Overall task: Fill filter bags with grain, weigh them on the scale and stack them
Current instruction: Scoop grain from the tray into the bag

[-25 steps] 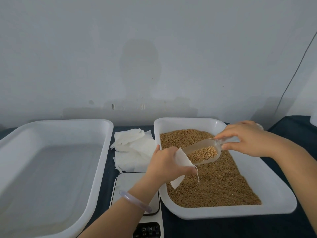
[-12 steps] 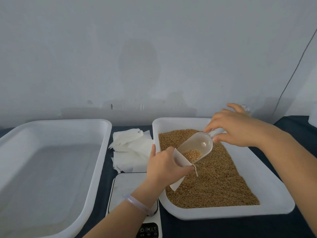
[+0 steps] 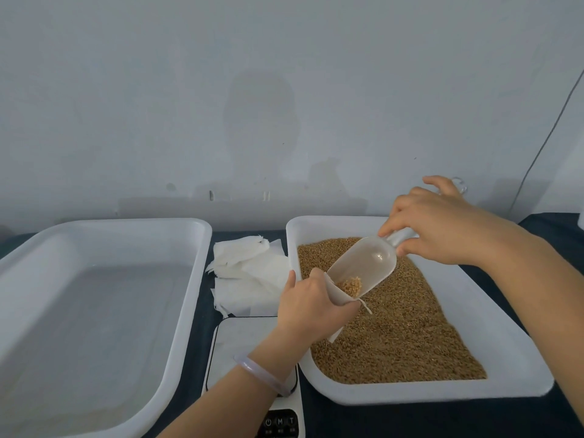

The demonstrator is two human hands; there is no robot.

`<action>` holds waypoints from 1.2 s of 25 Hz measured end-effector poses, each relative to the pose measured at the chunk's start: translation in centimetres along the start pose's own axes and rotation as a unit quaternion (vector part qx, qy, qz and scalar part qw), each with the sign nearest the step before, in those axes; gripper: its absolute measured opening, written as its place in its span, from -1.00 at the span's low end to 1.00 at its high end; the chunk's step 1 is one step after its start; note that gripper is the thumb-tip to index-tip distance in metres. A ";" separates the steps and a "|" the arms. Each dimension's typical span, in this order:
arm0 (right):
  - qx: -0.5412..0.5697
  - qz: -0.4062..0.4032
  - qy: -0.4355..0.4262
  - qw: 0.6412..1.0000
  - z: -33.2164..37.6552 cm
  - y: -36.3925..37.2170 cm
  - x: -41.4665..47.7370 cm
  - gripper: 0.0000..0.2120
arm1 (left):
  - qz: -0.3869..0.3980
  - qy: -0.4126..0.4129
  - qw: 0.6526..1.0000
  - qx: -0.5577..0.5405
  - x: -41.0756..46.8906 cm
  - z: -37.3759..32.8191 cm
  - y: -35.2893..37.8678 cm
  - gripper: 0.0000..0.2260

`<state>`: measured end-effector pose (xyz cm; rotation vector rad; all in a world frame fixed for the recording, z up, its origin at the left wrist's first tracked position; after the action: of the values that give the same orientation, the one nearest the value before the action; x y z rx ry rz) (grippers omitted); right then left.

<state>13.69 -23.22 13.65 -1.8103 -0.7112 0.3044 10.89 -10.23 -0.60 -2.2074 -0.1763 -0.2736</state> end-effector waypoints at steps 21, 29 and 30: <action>0.208 0.156 0.146 0.955 -4.5 14.6 -3.3 -0.74 | 0.054 0.003 0.987 -0.150 0.0 0.5 0.1 -0.72; 0.254 0.144 0.108 0.950 -1.4 17.6 -2.4 -0.74 | 0.066 -0.005 0.984 -0.165 -0.6 1.1 0.2 -0.68; 0.281 0.152 0.106 0.942 -0.7 17.8 -2.5 -0.74 | 0.077 -0.013 0.986 -0.148 -0.7 0.9 0.2 -0.67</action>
<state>17.83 -28.96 -2.92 -1.3658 -0.1572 0.4559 10.35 -9.61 -1.48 -2.5040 0.0238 -0.1945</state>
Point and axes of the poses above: each hand's wrist, its own x-axis towards the middle knuckle, its own y-axis out of the palm, z = x × y, the point moved 8 cm from there along x, towards the middle knuckle, and after that the axes turned 2 degrees about z, right-handed, at the moved point
